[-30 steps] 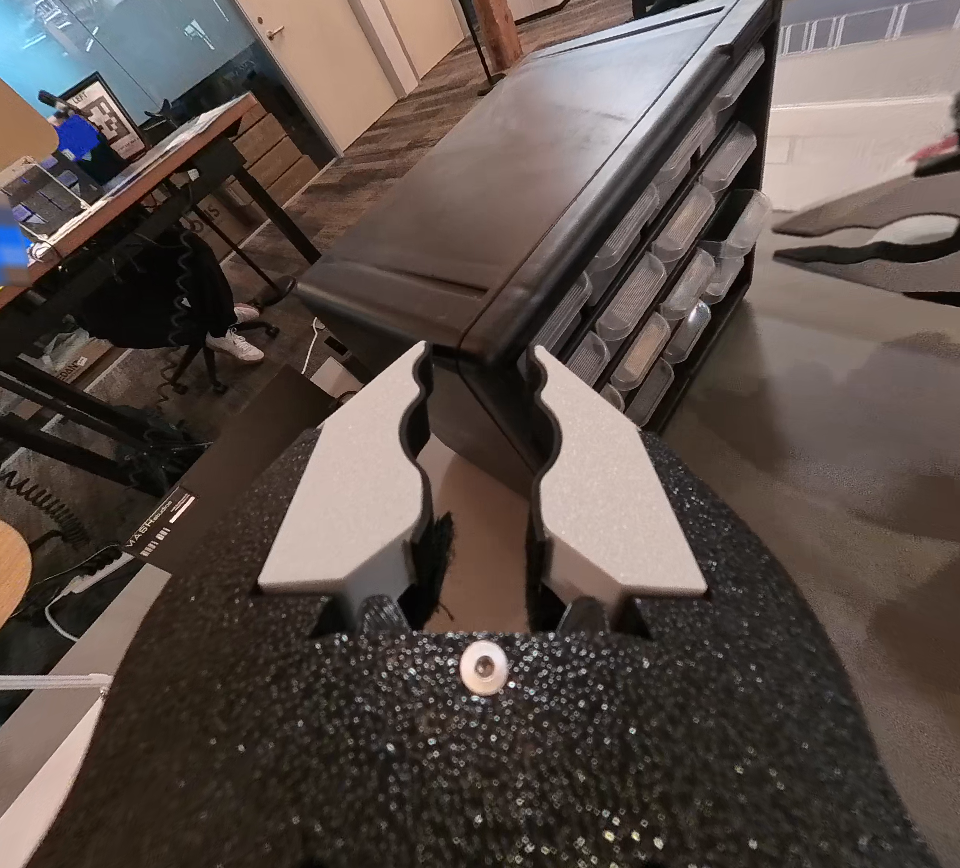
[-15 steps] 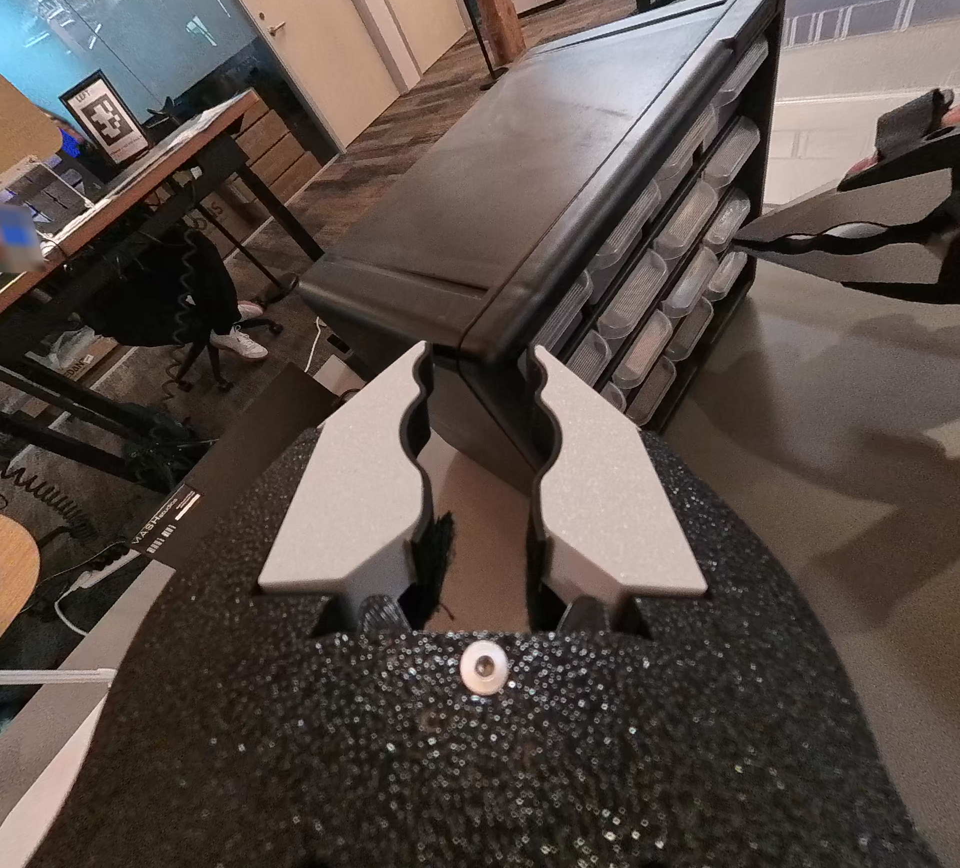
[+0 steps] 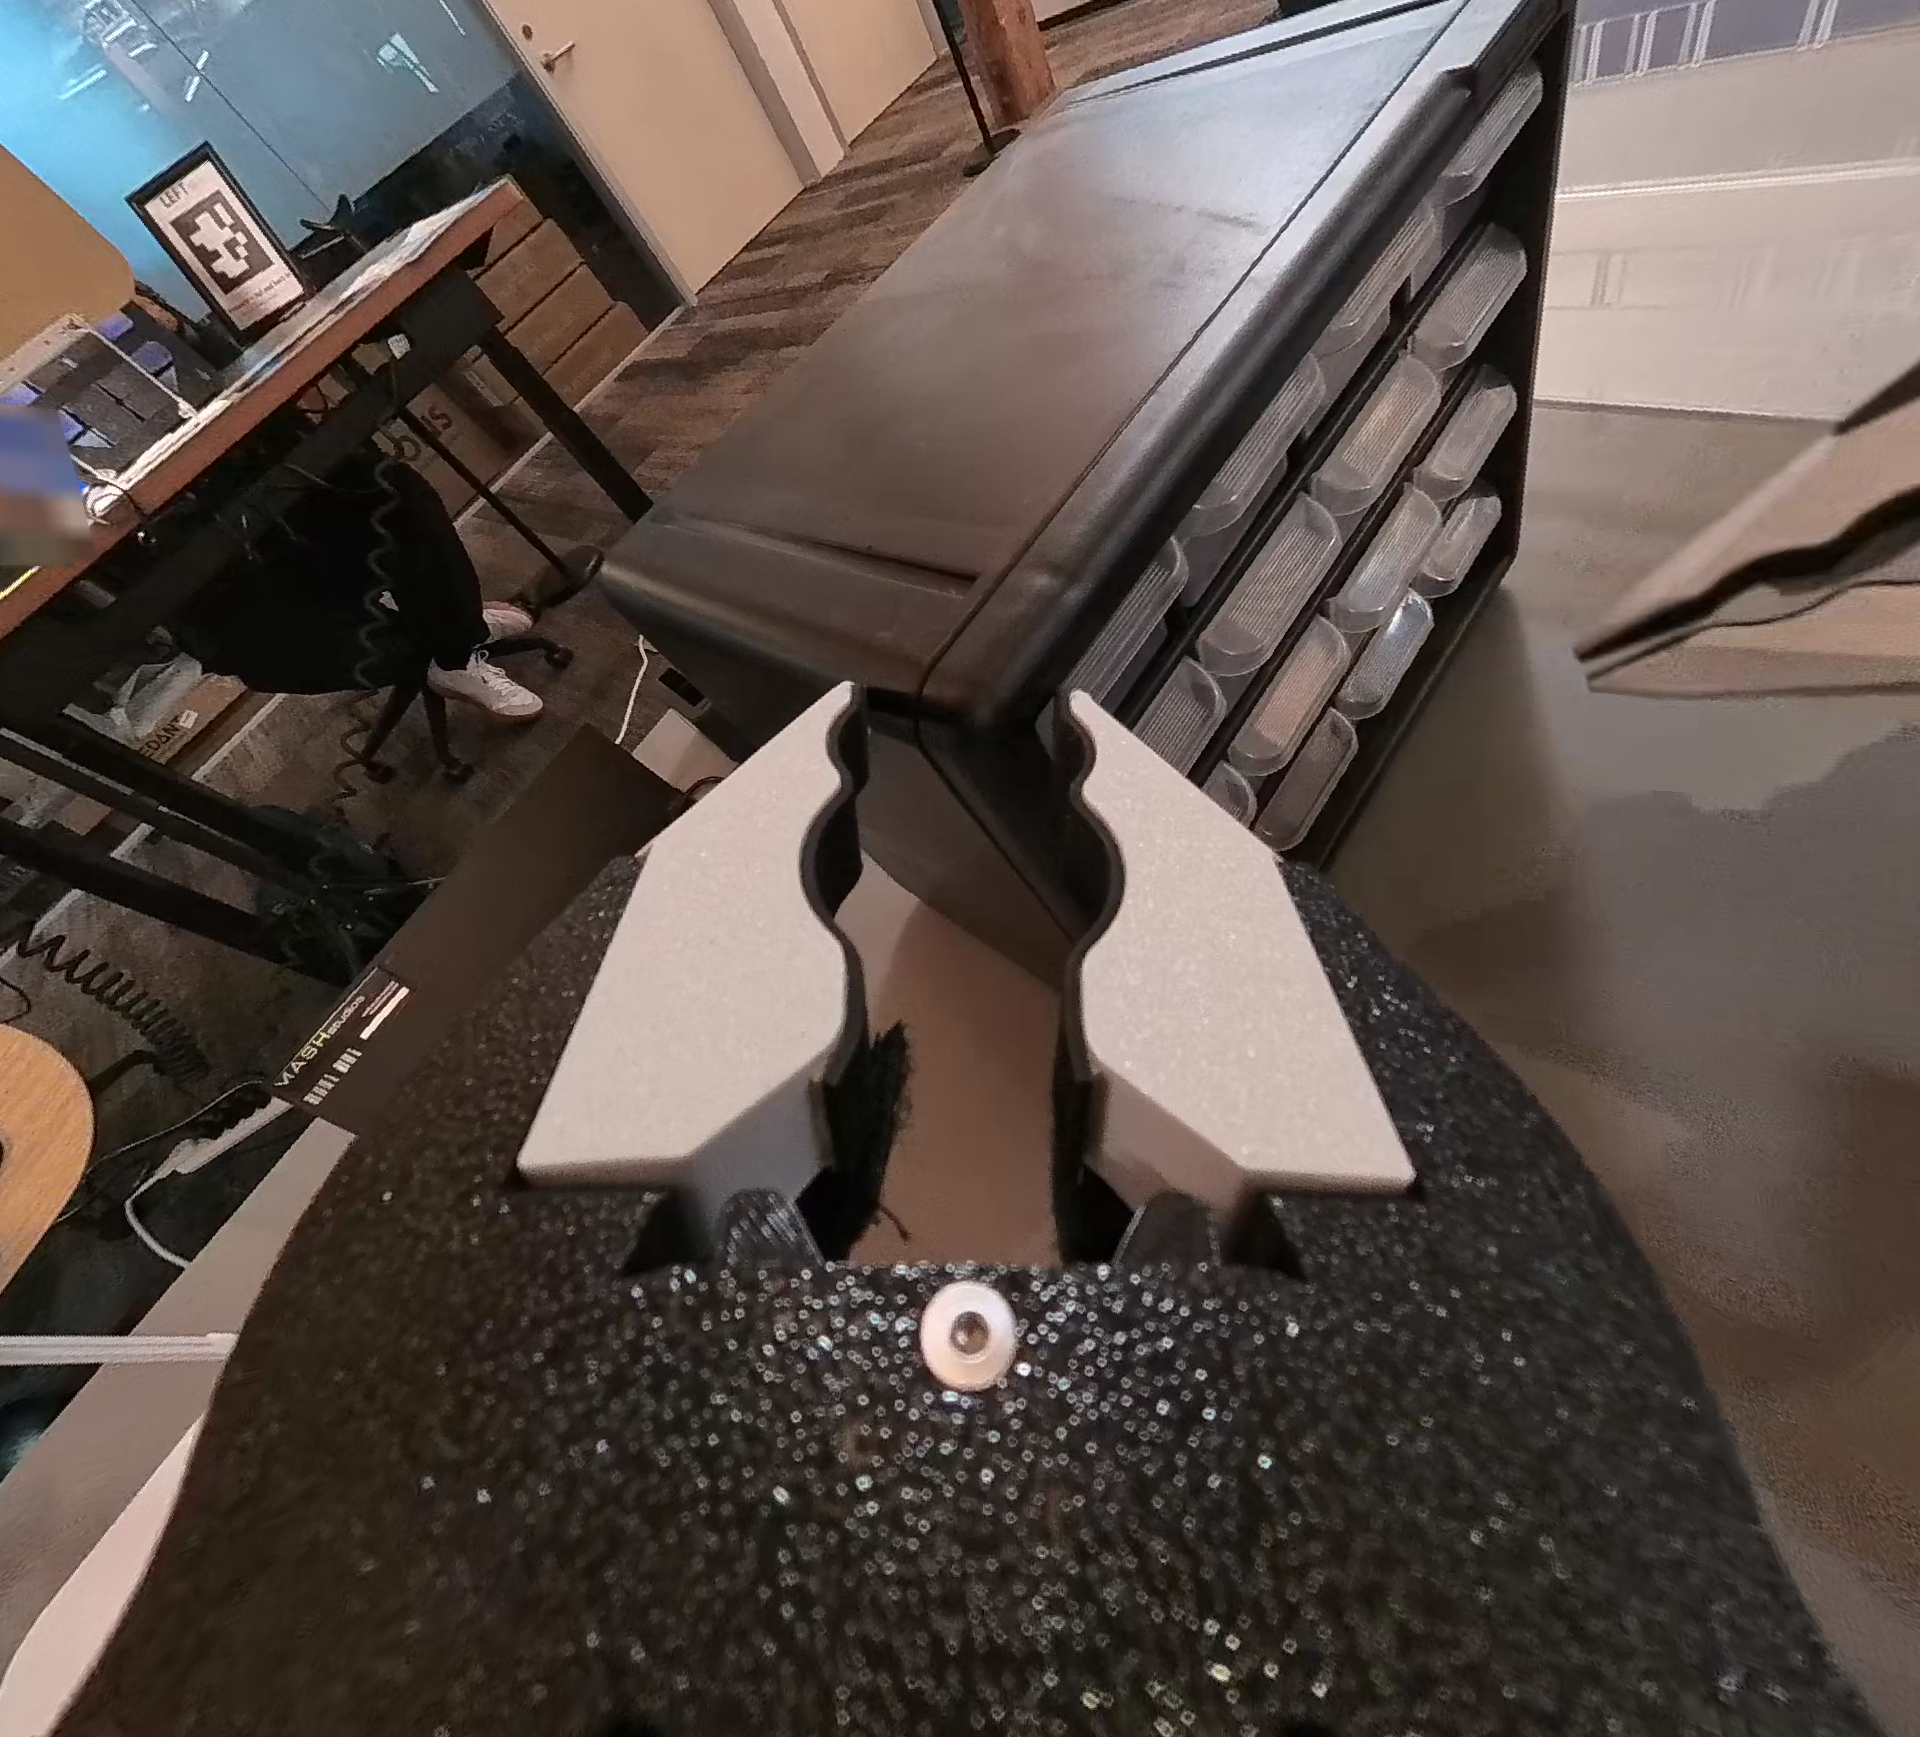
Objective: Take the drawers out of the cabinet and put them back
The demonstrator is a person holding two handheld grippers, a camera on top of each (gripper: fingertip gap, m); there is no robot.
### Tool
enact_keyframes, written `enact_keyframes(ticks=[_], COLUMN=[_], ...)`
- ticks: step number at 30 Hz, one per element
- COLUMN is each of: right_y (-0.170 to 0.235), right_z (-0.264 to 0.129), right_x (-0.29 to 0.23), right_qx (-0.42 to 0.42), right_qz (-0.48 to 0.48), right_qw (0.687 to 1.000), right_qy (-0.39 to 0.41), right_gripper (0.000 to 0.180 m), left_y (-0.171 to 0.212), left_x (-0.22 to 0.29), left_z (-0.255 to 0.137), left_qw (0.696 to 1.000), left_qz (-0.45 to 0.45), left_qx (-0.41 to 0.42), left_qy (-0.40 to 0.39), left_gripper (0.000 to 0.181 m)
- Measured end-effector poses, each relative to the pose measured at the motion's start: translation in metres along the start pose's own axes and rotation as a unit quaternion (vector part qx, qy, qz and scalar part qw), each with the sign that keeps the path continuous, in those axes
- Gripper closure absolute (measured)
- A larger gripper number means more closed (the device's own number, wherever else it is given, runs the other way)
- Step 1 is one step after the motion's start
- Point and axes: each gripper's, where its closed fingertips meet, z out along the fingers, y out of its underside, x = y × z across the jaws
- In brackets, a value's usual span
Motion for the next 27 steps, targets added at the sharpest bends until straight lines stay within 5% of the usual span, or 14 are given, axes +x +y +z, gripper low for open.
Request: enact_keyframes(ticks=[8, 16, 27], right_y=[-0.016, -0.009, -0.042], right_z=[-0.01, 0.029, 0.089], right_x=[-0.006, -0.023, -0.04], right_qx=[0.147, 0.093, 0.109], right_qz=[-0.043, -0.128, -0.439], right_qw=[0.987, 0.986, 0.875], right_qy=[0.056, 0.046, 0.17], right_gripper=[0.176, 0.169, 0.157], left_y=[0.0, 0.001, -0.008], left_x=[0.0, 0.0, 0.006], left_z=[0.0, -0.001, -0.004], left_qw=[1.0, 1.0, 1.0], left_qz=[-0.001, 0.008, 0.028], left_qx=[-0.001, 0.0, 0.005], left_qy=[0.001, 0.0, -0.003], left_gripper=[0.148, 0.148, 0.149])
